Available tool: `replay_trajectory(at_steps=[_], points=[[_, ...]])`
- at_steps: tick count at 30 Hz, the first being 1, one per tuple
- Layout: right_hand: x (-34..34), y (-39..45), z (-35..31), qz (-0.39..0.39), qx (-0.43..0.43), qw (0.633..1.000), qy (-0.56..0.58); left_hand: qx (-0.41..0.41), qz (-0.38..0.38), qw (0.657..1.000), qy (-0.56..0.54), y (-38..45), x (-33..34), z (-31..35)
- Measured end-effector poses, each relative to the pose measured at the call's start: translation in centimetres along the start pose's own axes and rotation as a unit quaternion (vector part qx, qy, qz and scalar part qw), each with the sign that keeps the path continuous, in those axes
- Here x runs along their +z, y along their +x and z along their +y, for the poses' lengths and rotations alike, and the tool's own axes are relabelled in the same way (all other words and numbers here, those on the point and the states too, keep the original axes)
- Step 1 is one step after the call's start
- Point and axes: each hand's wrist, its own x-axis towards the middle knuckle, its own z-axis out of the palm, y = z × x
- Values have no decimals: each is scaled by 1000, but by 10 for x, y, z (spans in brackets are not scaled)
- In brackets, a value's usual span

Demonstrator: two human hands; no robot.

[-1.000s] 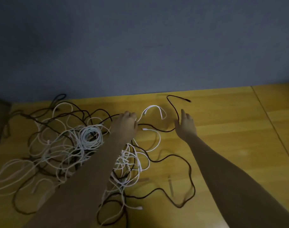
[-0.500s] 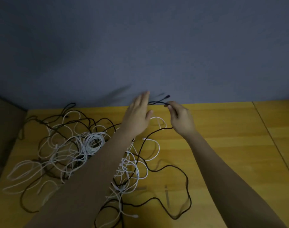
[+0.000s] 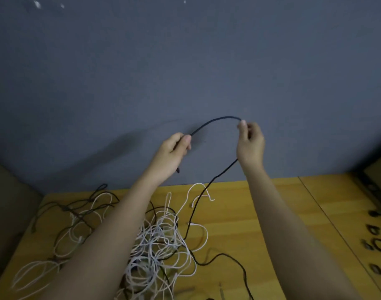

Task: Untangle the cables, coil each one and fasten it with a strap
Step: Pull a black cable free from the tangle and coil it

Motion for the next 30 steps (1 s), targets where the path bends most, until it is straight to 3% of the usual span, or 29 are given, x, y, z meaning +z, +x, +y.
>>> replay_trajectory(at_steps=[4,8,11,14,16,18,19,22,24,27,30], points=[[28,-63,34,-130,115,985,0,-38,31,990,-132,-24,-7,4],[43,-139,56,-226,73,966,-106,-92,15,967,-238,-47,-16,-3],[52,-179,61,-313,0,922,-230,-104,3,961,-256,-67,-23,-14],[60,-209,54,-388,-141,826,-384,-97,-34,973,-205,-89,-28,-30],[62,-223,43,-416,-239,771,-418,-105,-38,977,-182,-98,-29,-41],[59,-230,31,-426,-316,765,-367,-103,-31,986,-129,-106,-29,-52],[55,-231,25,-426,-328,780,-321,-88,-35,993,-66,-110,-30,-57],[41,-224,17,-395,-254,865,-179,-29,-84,982,166,-122,-39,-72],[33,-214,20,-391,-169,893,-145,-22,-118,955,270,-130,-47,-76],[23,-194,37,-406,6,910,-87,16,-142,902,408,-137,-54,-76],[7,-189,71,-426,156,886,-97,20,-108,849,516,-139,-66,-74]])
